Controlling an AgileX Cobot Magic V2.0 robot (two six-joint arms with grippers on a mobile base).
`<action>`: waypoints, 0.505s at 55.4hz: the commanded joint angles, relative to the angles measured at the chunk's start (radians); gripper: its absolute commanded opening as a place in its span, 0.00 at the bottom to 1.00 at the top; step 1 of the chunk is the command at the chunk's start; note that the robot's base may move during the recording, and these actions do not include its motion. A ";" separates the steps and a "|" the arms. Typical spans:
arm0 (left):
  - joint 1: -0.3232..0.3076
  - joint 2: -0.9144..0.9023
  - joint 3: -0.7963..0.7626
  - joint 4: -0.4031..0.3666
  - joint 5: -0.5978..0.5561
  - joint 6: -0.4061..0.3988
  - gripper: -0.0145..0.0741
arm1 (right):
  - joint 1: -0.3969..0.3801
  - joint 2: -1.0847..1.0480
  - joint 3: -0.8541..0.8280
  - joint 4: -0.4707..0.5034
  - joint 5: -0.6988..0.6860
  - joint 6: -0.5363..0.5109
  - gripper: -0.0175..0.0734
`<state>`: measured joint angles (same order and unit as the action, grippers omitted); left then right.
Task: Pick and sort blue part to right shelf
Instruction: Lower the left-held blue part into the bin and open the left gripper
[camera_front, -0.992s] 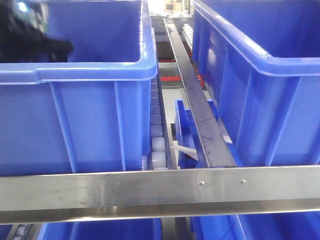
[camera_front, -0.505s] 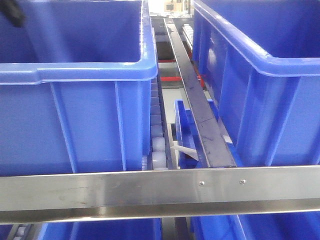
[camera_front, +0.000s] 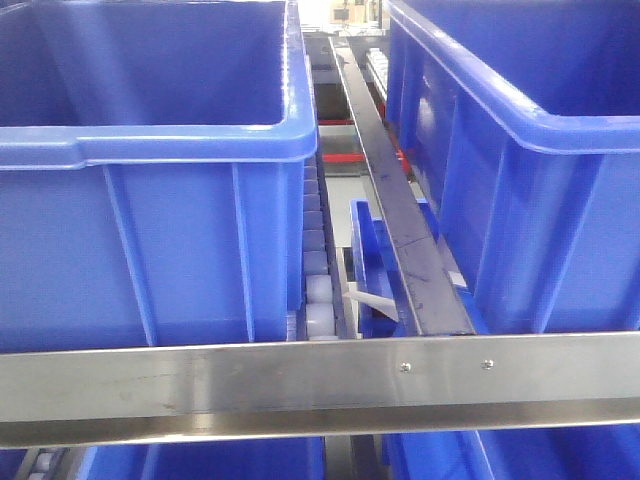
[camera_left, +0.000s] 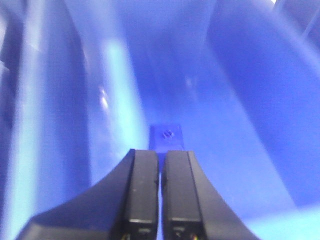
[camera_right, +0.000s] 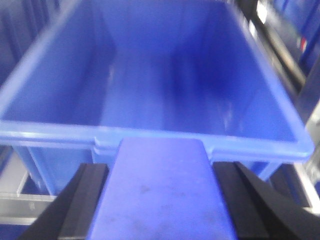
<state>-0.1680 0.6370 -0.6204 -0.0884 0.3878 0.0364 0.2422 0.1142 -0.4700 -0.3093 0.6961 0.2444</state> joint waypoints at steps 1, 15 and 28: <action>0.002 -0.106 0.023 0.011 -0.099 0.004 0.31 | -0.003 0.105 -0.087 -0.022 -0.086 -0.005 0.28; 0.002 -0.326 0.093 0.011 -0.076 0.004 0.31 | -0.003 0.486 -0.375 -0.022 -0.040 0.082 0.28; 0.002 -0.367 0.096 0.011 -0.004 0.004 0.31 | -0.004 0.974 -0.720 -0.023 0.148 0.069 0.28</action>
<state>-0.1680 0.2611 -0.5003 -0.0739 0.4340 0.0364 0.2422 0.9595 -1.0691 -0.3093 0.8500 0.3212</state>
